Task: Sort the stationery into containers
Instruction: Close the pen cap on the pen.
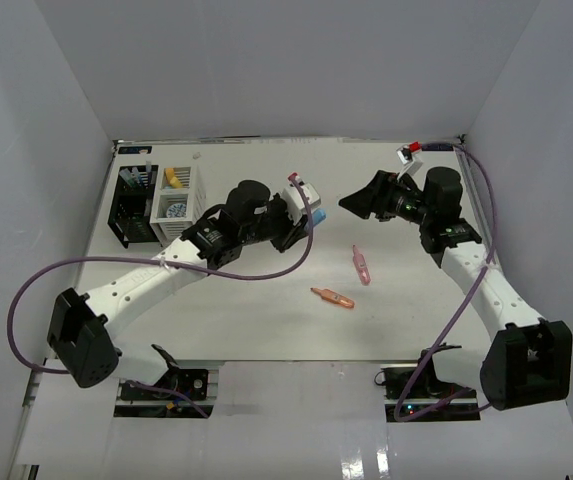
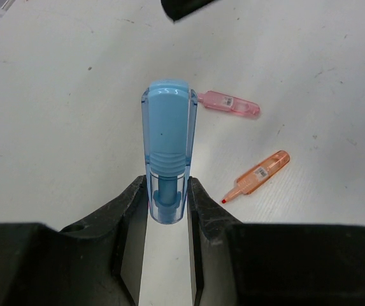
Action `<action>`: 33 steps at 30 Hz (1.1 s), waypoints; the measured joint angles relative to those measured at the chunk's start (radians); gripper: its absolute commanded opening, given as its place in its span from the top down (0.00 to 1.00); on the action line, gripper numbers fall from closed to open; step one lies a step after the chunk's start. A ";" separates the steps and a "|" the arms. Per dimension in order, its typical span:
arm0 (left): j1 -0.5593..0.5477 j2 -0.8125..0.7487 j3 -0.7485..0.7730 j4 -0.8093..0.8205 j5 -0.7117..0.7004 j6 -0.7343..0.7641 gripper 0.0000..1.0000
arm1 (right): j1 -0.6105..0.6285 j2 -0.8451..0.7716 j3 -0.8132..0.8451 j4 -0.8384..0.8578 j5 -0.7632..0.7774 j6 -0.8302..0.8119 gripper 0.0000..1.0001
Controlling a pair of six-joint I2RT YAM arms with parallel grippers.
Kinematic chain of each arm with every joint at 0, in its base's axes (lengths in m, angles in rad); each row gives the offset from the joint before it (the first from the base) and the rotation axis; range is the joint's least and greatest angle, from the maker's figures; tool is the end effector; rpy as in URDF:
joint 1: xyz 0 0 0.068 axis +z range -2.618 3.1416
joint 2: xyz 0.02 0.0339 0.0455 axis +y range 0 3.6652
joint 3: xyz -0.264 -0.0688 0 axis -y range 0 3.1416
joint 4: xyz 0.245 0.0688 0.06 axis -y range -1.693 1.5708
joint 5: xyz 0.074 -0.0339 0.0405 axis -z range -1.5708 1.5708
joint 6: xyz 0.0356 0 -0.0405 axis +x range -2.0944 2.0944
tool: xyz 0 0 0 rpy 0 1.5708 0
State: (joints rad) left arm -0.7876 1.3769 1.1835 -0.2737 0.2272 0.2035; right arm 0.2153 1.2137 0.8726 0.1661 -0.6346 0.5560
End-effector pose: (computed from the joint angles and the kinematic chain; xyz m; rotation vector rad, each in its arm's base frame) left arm 0.2188 -0.2311 0.3354 1.1135 1.7539 -0.5938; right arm 0.2688 0.0804 0.3176 -0.1813 1.8366 1.1028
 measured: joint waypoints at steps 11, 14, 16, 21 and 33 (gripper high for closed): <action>0.000 -0.039 -0.113 0.085 -0.037 0.138 1.00 | -0.030 -0.026 0.222 -0.378 -0.052 -0.203 0.20; 0.000 -0.040 -0.113 0.109 -0.029 0.179 1.00 | -0.020 -0.021 0.238 -0.443 -0.081 -0.219 0.20; 0.000 -0.040 -0.113 0.121 -0.018 0.199 1.00 | -0.013 -0.014 0.249 -0.476 -0.090 -0.227 0.21; 0.000 -0.040 -0.111 0.132 0.026 0.236 1.00 | 0.001 0.003 0.264 -0.527 -0.095 -0.240 0.22; 0.000 0.009 -0.043 0.112 0.087 0.277 1.00 | 0.039 0.043 0.298 -0.554 -0.085 -0.246 0.28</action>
State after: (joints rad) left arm -0.7876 1.3857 1.1400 -0.1616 0.3141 0.4808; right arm 0.2539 1.2572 1.1706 -0.3882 -0.7193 0.3103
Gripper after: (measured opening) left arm 0.366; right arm 0.723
